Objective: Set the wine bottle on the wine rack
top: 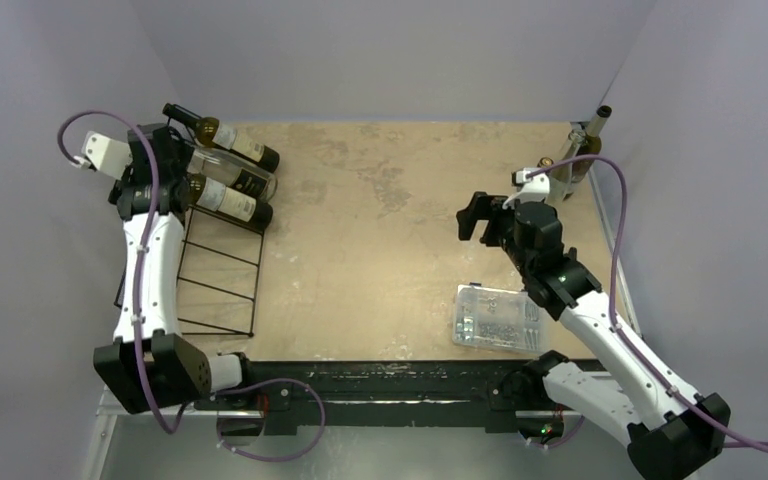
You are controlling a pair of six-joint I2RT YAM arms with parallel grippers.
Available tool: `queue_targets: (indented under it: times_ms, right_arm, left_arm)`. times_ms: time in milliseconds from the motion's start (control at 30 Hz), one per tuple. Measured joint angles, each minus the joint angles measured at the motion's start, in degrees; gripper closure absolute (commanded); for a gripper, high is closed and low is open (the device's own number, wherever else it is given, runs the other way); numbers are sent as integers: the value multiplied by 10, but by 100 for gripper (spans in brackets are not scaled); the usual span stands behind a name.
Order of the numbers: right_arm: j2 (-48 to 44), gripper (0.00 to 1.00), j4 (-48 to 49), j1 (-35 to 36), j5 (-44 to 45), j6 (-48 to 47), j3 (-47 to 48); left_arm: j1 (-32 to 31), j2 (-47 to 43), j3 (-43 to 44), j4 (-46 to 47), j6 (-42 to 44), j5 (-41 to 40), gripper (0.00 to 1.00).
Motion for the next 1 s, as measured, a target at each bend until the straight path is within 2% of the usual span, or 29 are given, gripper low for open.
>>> queue_targets:
  times_ms: [200,333,433,500,667,800,1000]
  right_arm:
    - [-18,1,-58,0,-16,3,46]
    - [-47,1,-98,0,-36,12,52]
    - [-59,1,-128,0,-41,20,56]
    - [-63,1,-149,0,-42,26,62]
    - [-48,1,-185,0,-13,26,94]
    - [-8,1,-199,0,43,24,133]
    - [98,1,-228,-19,145,8,225]
  left_arm:
    - [0,-117,-24,-10,22,92,4]
    - [0,-203,-96,7,31,206,4]
    - [-1,-231,-147,22,35,308,4]
    - [-7,-231,-171,32,45,372,4]
    - [-83,-204,-174,37,96,448,4]
    - [-145,-173,-143,40,142,485,4]
    - [-194,-149,-92,51,228,512,4]
